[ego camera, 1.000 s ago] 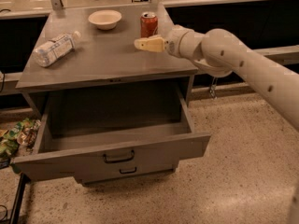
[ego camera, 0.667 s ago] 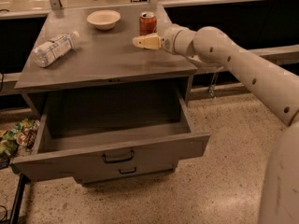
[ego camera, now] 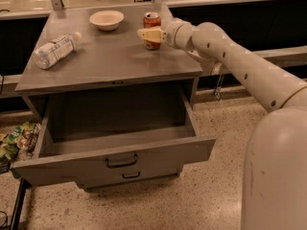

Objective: Place coke can into top drawer

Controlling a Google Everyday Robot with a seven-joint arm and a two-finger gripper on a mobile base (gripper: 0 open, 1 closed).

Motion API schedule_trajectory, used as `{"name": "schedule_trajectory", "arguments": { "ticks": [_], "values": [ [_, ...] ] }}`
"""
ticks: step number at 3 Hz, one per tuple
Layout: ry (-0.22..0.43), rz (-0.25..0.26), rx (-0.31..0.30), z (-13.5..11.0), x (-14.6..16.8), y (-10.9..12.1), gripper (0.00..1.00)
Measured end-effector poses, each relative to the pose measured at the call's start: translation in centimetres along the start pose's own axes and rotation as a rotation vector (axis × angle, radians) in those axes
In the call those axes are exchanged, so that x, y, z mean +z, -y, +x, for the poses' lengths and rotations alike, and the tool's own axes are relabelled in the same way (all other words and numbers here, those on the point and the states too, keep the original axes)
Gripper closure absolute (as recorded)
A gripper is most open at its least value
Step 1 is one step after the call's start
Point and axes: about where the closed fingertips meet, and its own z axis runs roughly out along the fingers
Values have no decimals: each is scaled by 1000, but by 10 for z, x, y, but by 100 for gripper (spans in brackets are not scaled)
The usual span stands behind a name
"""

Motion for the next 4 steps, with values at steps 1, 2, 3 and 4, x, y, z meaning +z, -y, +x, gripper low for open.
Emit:
{"name": "schedule_trajectory", "arguments": {
  "ticks": [1,2,3,4],
  "values": [
    [34,9,18,-7,4,8,36],
    [99,-30,66,-7,0,15,69],
    [170,-147,119,-12,-20,4,92],
    [247,-181,146,-56,-101,-4,100]
  ]
}}
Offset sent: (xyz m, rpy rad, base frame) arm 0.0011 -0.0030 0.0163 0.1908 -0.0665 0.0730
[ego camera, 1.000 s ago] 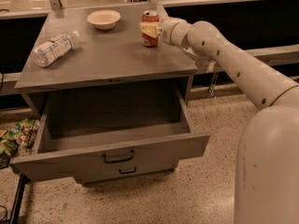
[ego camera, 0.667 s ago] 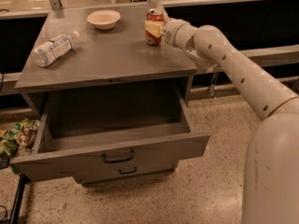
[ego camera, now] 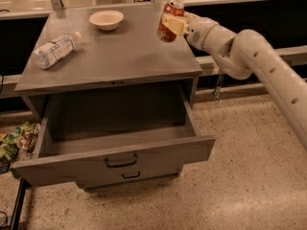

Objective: Place coke can into top drawer

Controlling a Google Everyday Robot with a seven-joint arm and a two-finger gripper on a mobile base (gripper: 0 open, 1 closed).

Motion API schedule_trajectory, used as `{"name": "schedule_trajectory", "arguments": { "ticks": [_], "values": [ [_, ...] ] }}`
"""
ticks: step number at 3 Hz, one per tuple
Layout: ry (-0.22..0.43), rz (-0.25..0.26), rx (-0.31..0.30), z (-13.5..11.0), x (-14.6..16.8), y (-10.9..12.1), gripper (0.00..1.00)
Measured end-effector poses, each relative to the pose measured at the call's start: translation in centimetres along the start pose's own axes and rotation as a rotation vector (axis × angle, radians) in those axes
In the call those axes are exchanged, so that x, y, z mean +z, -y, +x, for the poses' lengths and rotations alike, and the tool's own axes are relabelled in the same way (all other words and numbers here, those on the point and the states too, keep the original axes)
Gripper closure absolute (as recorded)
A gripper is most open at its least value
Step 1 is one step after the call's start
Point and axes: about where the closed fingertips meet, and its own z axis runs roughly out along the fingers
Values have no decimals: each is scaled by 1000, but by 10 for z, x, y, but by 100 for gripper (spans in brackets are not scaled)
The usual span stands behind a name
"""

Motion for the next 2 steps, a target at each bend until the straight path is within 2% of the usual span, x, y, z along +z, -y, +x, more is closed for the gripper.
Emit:
{"name": "schedule_trajectory", "arguments": {
  "ticks": [1,2],
  "values": [
    [-61,-43,24,5,-45,-42,100],
    [-81,-87,67,37,-79,-82,100]
  ]
}}
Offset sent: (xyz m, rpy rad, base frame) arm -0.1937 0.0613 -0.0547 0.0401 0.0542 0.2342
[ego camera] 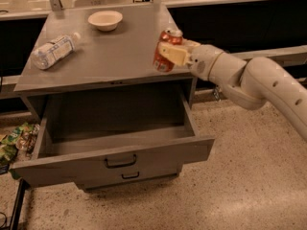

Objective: Place coke can into top drawer

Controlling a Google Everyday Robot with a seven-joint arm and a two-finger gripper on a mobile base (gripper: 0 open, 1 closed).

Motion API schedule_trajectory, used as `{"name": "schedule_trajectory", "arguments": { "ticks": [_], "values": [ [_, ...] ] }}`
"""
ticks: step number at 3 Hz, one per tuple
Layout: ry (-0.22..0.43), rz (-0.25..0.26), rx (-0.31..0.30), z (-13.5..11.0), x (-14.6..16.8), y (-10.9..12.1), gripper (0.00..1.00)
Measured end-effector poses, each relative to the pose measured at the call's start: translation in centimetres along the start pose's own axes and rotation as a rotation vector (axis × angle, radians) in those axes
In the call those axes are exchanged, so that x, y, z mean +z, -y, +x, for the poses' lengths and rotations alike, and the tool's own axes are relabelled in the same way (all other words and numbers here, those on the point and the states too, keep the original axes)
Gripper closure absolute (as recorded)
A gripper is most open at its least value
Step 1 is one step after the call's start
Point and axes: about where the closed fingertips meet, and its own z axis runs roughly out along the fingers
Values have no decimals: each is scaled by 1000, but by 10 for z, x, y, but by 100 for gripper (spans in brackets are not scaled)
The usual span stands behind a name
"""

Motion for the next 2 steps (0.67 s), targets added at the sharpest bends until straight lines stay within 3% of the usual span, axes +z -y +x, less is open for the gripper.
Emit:
{"name": "schedule_trajectory", "arguments": {
  "ticks": [1,2],
  "values": [
    [28,-85,-63,31,-1,-64,100],
    [31,-132,-116,58,0,-103,100]
  ]
}}
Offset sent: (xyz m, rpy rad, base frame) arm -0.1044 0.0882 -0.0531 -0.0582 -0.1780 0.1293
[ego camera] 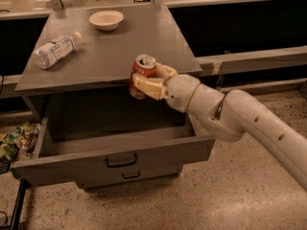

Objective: Place coke can into top drawer

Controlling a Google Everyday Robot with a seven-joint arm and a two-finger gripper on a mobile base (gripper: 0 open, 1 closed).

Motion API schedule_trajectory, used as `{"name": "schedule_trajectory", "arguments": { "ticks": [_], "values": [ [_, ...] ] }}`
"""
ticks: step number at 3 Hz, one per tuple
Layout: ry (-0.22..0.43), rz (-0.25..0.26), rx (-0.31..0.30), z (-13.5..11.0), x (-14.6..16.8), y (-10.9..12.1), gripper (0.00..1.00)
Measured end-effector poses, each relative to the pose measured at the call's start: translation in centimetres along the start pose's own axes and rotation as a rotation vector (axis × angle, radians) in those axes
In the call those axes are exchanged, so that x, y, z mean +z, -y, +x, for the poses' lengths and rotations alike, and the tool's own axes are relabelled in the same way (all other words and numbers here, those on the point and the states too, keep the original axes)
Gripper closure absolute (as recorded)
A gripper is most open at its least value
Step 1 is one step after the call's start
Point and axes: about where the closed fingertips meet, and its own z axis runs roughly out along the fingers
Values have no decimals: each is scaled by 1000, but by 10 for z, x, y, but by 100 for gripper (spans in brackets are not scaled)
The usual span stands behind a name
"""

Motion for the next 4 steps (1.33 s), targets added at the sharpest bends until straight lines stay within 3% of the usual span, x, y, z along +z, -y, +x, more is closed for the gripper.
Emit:
{"name": "schedule_trajectory", "arguments": {
  "ticks": [1,2,3,4],
  "values": [
    [-42,-60,14,36,7,-33,100],
    [-17,-89,26,32,8,-30,100],
    [-33,-192,150,66,21,-28,100],
    [-105,-374,255,114,30,-54,100]
  ]
}}
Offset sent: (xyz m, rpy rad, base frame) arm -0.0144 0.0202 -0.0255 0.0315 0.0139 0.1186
